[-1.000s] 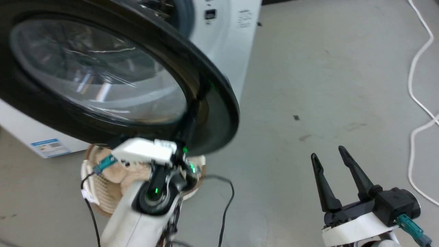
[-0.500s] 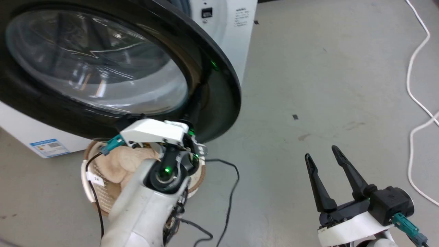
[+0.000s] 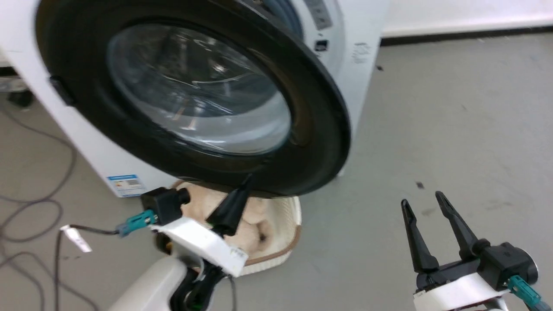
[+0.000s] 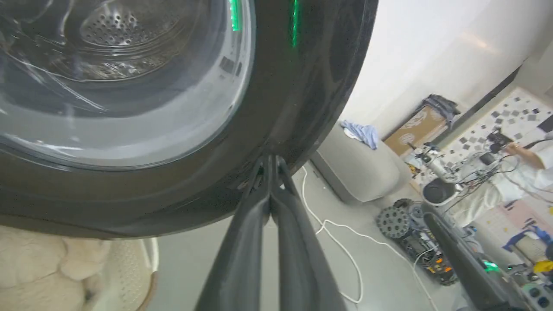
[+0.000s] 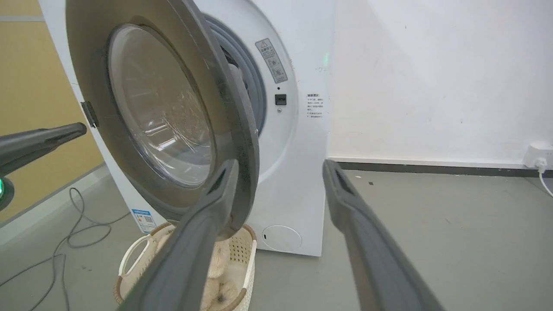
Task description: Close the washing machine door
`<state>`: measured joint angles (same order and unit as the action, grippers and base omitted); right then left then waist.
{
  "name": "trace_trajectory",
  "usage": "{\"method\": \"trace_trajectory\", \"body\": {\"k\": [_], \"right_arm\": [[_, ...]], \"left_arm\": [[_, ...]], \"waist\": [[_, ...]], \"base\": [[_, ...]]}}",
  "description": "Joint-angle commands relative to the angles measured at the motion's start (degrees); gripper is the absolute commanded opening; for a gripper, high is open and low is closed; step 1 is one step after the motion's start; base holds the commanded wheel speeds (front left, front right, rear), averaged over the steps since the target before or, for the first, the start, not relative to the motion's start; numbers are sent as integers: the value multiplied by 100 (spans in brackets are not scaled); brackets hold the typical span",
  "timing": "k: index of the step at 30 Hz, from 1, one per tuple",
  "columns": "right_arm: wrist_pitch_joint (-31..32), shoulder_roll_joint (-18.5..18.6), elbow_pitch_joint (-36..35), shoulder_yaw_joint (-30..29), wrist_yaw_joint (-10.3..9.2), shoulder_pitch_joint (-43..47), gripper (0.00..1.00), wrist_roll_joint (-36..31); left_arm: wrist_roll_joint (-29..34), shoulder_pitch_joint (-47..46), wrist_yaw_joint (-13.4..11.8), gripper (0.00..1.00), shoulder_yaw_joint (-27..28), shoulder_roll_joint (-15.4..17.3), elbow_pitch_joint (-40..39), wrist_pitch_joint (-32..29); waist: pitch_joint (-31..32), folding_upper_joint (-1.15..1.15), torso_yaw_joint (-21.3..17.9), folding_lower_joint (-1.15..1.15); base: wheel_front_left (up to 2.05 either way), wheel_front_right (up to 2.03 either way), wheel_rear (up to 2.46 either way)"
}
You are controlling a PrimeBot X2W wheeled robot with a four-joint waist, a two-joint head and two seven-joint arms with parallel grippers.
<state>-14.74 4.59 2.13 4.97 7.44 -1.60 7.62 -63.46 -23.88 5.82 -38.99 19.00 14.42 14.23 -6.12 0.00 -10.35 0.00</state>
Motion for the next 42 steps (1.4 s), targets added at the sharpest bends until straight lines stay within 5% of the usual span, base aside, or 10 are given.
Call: {"method": "trace_trajectory", "body": {"k": [1,5,12,13,14,29,30,31,42], "right_arm": [[-26,37,-19,-27,5,71,100,-13],[-26,60,-46,-108,5,140,100,-29],[-26,78,-66,-110,5,227,100,-57],[-26,78,-63,-114,5,250,100,-58],[-26,82,-47,-109,5,296,100,-55],[-26,127,97,52,5,465,100,25],[-26,175,139,102,5,453,32,40],[-26,237,179,161,5,432,0,64],[73,1218,379,1025,5,-820,0,492]], "left_arm": [[404,156,-167,0,90,108,-133,57],[1717,558,-595,0,649,255,-735,73],[3337,1728,-1186,0,1728,31,-1527,75],[3519,1873,-1248,34,1836,-8,-1563,75],[3804,2128,-1310,100,1990,-103,-1579,75],[4975,2777,-1075,100,2519,-787,-1569,76],[5022,2750,-1035,100,2539,-836,-1567,76],[5073,2717,-993,100,2553,-880,-1560,76],[5445,2310,-687,100,2764,-1285,-1610,76]], "waist": [[209,0,291,0],[322,0,551,0],[453,0,823,0],[471,0,858,0],[513,0,920,0],[507,0,1211,0],[471,0,1239,0],[434,0,1272,0],[-357,0,1647,0]], "base": [[0,0,0],[0,0,0],[0,0,0],[0,0,0],[0,0,0],[0,0,0],[0,0,0],[0,0,0],[0,0,0]]}}
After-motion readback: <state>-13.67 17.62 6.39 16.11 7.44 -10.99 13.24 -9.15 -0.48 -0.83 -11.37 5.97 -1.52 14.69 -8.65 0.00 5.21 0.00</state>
